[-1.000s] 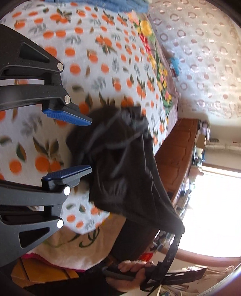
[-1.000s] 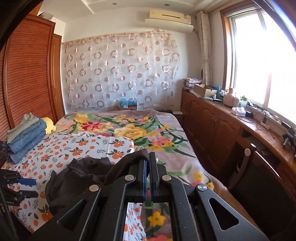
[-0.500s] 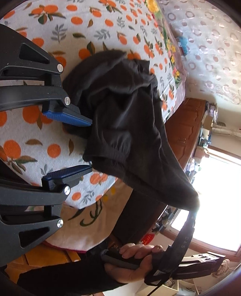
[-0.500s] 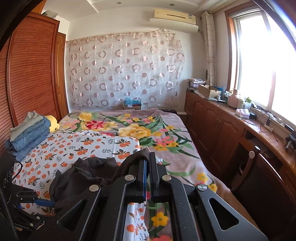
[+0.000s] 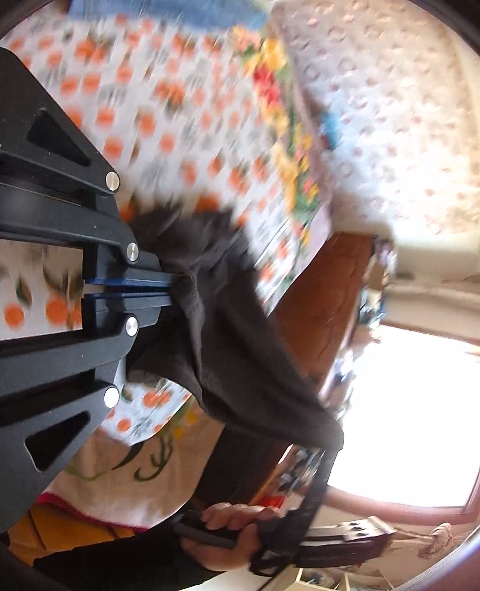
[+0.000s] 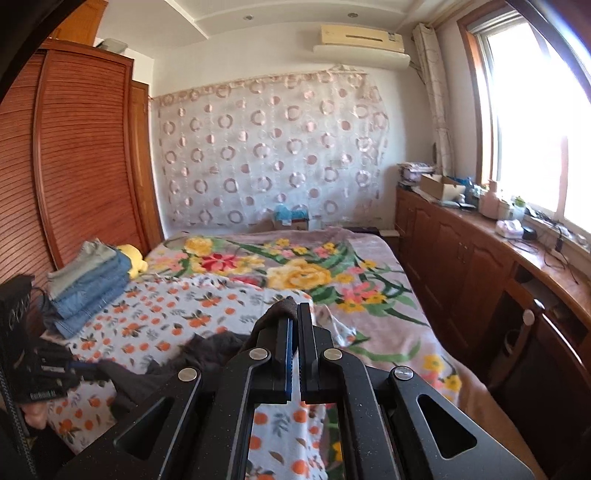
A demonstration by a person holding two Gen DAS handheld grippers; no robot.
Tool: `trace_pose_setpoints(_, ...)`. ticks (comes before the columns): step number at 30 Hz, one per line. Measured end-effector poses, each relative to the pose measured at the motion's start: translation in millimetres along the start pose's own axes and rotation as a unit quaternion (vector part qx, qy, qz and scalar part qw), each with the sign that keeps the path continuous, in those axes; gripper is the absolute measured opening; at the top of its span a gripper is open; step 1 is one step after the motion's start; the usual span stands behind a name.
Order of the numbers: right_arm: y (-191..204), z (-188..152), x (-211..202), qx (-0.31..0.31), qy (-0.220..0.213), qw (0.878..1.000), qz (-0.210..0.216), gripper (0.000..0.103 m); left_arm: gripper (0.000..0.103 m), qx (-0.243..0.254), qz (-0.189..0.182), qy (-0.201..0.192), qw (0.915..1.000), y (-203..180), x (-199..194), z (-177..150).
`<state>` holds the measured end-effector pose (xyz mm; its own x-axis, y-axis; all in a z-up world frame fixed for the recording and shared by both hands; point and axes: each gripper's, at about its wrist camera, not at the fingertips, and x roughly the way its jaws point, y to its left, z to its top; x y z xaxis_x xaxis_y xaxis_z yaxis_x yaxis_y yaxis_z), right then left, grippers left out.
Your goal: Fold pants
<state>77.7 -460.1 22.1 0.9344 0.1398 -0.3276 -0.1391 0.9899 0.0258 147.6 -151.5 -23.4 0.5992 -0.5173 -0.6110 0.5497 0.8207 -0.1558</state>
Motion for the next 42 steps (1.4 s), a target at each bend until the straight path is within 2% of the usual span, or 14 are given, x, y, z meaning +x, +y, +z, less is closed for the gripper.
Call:
trace_pose_setpoints(5,27,34,-5,-0.010,-0.036,0.998,0.050,0.002,0.002,0.003,0.074,-0.044,0.9962,46,-63,28)
trace_pose_setpoints(7,42,50,0,-0.017,-0.044,0.995,0.086,0.002,0.002,0.003,0.097,-0.056,0.9937,61,-82,37)
trace_pose_setpoints(13,83,90,51,-0.036,-0.030,0.987,0.154,0.002,0.002,0.004,0.188,-0.072,0.9795,117,-125,64)
trace_pose_setpoints(17,97,122,70,-0.050,-0.050,0.984,0.165,0.002,0.002,0.007,0.242,-0.084,0.9665,149,-142,84)
trace_pose_setpoints(19,95,129,74,-0.051,-0.059,0.984,0.159,0.002,0.002,0.014,0.252,-0.081,0.9642,155,-144,88)
trace_pose_setpoints(21,92,121,73,-0.043,-0.058,0.984,0.160,0.002,0.002,0.020,0.245,-0.071,0.9667,151,-137,84)
trace_pose_setpoints(24,89,84,69,-0.043,-0.035,0.987,0.148,0.002,0.002,0.035,0.232,-0.044,0.9711,142,-115,63)
trace_pose_setpoints(26,87,53,71,-0.037,-0.005,0.989,0.140,0.002,0.002,0.038,0.210,-0.016,0.9768,138,-88,43)
trace_pose_setpoints(31,58,-29,97,-0.012,0.091,0.991,0.102,0.002,0.003,0.044,0.165,0.054,0.9839,116,-17,1)
trace_pose_setpoints(33,47,-51,109,-0.002,0.120,0.989,0.084,0.002,0.003,0.035,0.146,0.066,0.9864,112,-2,-9)
trace_pose_setpoints(37,35,-73,118,0.002,0.151,0.986,0.063,0.002,0.016,0.011,0.118,0.072,0.9904,114,7,-16)
trace_pose_setpoints(42,51,-72,131,0.004,0.165,0.984,0.062,0.002,0.029,-0.011,0.114,0.075,0.9906,120,0,-39)
